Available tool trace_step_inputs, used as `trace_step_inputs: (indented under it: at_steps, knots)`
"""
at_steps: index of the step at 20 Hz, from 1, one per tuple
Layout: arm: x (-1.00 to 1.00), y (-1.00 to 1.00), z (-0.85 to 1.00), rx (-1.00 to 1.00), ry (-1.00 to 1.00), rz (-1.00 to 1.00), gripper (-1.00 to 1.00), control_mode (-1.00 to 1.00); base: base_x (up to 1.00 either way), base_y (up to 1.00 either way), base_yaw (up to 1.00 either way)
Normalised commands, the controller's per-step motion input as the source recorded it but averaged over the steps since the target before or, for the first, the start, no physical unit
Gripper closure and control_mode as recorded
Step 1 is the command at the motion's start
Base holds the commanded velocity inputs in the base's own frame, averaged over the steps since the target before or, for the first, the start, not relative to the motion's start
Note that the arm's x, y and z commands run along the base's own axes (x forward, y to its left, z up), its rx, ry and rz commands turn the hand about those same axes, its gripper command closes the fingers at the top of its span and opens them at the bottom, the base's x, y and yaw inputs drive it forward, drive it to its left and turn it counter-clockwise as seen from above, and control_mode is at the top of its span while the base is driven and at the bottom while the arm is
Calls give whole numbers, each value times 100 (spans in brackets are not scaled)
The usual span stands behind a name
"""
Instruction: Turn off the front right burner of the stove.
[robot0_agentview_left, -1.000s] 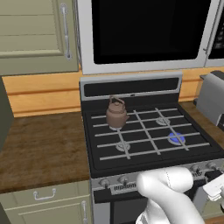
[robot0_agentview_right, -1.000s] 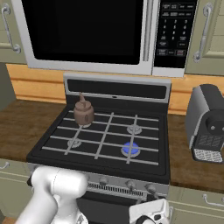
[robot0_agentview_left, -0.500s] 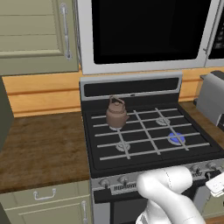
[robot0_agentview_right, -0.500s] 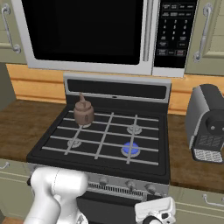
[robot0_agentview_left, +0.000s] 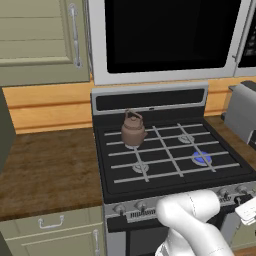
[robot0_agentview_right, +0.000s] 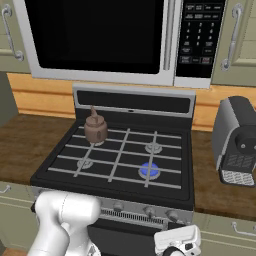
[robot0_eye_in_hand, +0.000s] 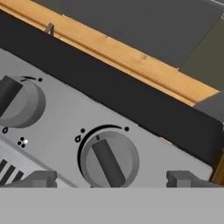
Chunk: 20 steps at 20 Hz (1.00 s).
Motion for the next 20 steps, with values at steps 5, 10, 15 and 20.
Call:
trace_step_inputs:
  at_steps: [5,10,15,20]
  knots:
    - [2,2,8,0,0,0,-100,-100,0,0,0]
    - [0,24,28,-1,-5,0,-100,-100,0,0,0]
    - [0,2,4,0,-1,0,-100,-100,0,0,0]
    - [3,0,-12,0,0,0,-100,-100,0,0,0]
